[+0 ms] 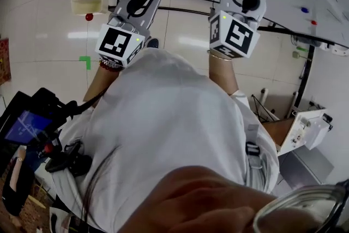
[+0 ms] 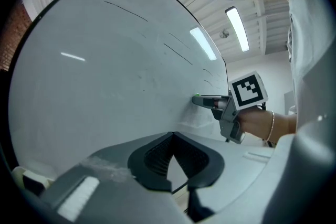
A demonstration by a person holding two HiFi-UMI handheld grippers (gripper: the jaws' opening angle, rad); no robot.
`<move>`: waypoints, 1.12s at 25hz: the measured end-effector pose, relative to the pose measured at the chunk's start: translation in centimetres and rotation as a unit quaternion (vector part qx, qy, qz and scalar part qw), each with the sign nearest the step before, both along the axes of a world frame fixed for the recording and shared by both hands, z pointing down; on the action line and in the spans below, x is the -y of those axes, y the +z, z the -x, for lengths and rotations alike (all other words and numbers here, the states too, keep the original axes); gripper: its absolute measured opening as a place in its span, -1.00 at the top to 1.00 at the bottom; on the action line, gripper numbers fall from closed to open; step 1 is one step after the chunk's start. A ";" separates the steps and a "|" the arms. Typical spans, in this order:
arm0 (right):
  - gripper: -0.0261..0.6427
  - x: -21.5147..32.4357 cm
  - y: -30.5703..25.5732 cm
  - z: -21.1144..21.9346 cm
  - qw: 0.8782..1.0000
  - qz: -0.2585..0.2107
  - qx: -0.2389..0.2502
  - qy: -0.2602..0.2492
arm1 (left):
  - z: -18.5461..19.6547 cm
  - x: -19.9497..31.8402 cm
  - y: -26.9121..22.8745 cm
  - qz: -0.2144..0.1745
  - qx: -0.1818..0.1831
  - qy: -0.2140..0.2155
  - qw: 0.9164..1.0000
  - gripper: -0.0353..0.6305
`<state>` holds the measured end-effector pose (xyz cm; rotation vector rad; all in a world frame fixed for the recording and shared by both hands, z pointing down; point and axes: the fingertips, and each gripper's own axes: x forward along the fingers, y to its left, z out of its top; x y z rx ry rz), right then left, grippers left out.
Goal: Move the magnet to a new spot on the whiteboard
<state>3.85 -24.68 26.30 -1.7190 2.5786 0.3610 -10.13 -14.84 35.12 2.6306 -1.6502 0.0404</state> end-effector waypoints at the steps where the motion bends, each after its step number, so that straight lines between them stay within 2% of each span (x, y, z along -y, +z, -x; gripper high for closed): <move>1: 0.25 0.4 -0.1 -0.3 1.000 -0.004 0.004 0.004 | 0.1 0.1 0.0 -0.001 0.001 -0.002 1.000 0.88; 8: 0.20 2.0 -0.3 -0.5 1.000 -0.004 0.005 -0.002 | 0.8 0.7 -0.2 0.000 -0.001 -0.017 1.000 0.88; 15: 0.06 -0.5 -1.3 -0.3 0.999 -0.032 -0.008 -0.025 | -0.9 0.5 -1.0 -0.012 0.005 0.013 1.000 0.88; 20: 0.05 -2.0 -0.8 -1.6 0.999 -0.041 0.015 -0.031 | -1.4 0.4 -1.2 -0.019 0.008 0.022 1.000 0.88; 24: 0.05 -3.3 -0.5 -2.2 0.996 -0.048 0.046 -0.066 | -1.0 0.2 -1.9 -0.032 0.002 0.019 0.999 0.88; 28: 0.06 -3.6 0.0 -2.5 0.994 -0.044 0.050 -0.091 | -0.8 0.3 -1.9 -0.033 -0.003 0.014 0.999 0.88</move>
